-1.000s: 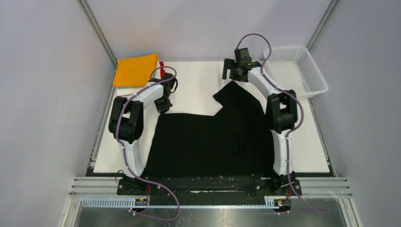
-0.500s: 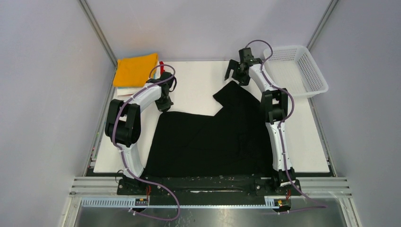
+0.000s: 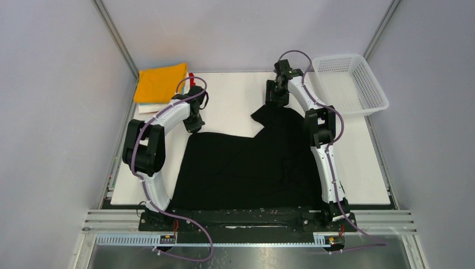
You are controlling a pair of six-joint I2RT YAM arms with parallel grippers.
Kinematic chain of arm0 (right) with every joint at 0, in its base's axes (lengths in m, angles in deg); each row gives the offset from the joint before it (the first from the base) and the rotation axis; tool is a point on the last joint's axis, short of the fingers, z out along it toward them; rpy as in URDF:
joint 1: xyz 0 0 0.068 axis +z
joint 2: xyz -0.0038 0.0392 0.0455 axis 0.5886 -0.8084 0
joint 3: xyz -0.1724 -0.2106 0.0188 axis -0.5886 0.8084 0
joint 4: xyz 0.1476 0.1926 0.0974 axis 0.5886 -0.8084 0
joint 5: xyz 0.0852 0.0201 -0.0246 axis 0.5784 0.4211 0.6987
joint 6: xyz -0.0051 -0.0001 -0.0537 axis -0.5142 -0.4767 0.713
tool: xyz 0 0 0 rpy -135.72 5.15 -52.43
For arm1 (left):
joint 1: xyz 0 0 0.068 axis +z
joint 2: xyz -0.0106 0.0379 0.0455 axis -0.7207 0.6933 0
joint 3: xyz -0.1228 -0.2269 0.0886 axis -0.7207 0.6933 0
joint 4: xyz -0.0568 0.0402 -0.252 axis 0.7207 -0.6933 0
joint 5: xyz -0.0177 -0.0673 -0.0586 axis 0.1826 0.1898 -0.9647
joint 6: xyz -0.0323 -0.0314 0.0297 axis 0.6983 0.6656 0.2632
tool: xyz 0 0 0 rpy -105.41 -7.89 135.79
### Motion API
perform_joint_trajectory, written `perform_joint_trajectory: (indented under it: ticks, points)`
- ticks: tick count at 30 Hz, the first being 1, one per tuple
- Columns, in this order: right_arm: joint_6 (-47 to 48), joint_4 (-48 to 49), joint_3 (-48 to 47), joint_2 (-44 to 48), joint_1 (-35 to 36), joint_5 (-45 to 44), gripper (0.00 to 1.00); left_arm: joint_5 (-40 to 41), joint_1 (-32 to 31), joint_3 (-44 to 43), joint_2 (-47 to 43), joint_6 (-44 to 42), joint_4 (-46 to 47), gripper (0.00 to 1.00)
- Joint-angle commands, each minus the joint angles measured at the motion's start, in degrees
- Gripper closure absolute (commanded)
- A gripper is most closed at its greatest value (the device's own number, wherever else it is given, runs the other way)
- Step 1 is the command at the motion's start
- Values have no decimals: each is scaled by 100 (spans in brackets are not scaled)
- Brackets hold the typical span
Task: Fold and stack the t-shirts
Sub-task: Grab the side of the flattened tshirt furthest away from the robot with both arms
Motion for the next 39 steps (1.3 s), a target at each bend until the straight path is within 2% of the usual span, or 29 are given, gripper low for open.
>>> perform_joint_trajectory:
  ticks: [1,4,7,11,15,17,18,26,31,39]
  points:
    - [635,-792,-549,-241,123,-884,39,72,15,61,-326,-61,112,100]
    - [897,-942,-676,-328,191,-1185,47,102,8,61,-333,-64,111,100]
    - [1100,-947,-712,-352,218,-1119,49,109,11,48,-305,-70,113,100]
    - [1200,-957,-821,-396,214,-910,71,163,9,26,-300,-104,117,100]
    - [1323,-900,-867,-396,208,-740,82,205,17,43,-345,-113,123,100]
    - [1373,-828,-851,-360,209,-560,96,223,22,45,-344,-134,122,100]
    - [1400,-780,-826,-337,212,-547,100,228,18,43,-354,-140,122,100]
    - [1672,-99,-362,291,205,-321,100,254,20,225,-572,-175,218,100]
    - [2006,750,957,1390,207,-143,100,153,20,383,-810,-161,370,100]
    - [1902,2048,3806,3213,218,99,100,-5,18,661,-1034,-126,499,100]
